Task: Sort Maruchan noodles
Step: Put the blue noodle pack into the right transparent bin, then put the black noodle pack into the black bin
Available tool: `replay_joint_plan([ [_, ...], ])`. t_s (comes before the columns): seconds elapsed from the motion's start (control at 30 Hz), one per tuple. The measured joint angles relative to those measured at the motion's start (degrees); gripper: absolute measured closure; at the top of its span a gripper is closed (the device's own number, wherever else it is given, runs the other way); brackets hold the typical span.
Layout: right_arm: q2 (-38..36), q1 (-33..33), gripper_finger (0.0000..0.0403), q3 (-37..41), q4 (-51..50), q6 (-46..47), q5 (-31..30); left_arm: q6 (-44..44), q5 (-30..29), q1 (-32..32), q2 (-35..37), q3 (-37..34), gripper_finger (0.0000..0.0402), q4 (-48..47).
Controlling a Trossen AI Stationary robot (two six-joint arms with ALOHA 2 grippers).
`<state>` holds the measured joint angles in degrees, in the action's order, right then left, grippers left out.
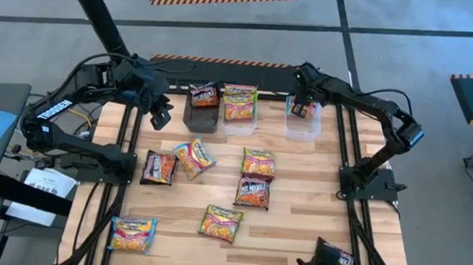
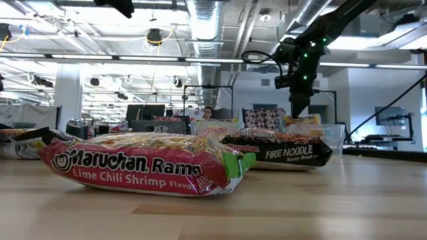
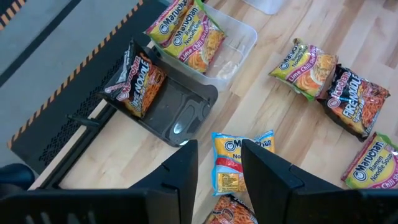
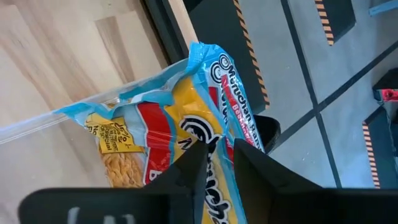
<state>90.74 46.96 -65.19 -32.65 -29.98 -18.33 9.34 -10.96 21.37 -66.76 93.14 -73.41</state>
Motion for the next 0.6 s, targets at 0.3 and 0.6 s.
replay_joint_plan([
  [0.3,0.0,-0.5,0.0290,-4.5,-6.1,0.1,0.0,0.9,0.0,0.0,0.0,0.0,0.0292,-0.2],
  [0.6,0.0,-0.5,0.0290,-6.6,-6.1,0.2,0.0,1.2,-0.3,0.0,0.0,0.0,0.0292,-1.4],
])
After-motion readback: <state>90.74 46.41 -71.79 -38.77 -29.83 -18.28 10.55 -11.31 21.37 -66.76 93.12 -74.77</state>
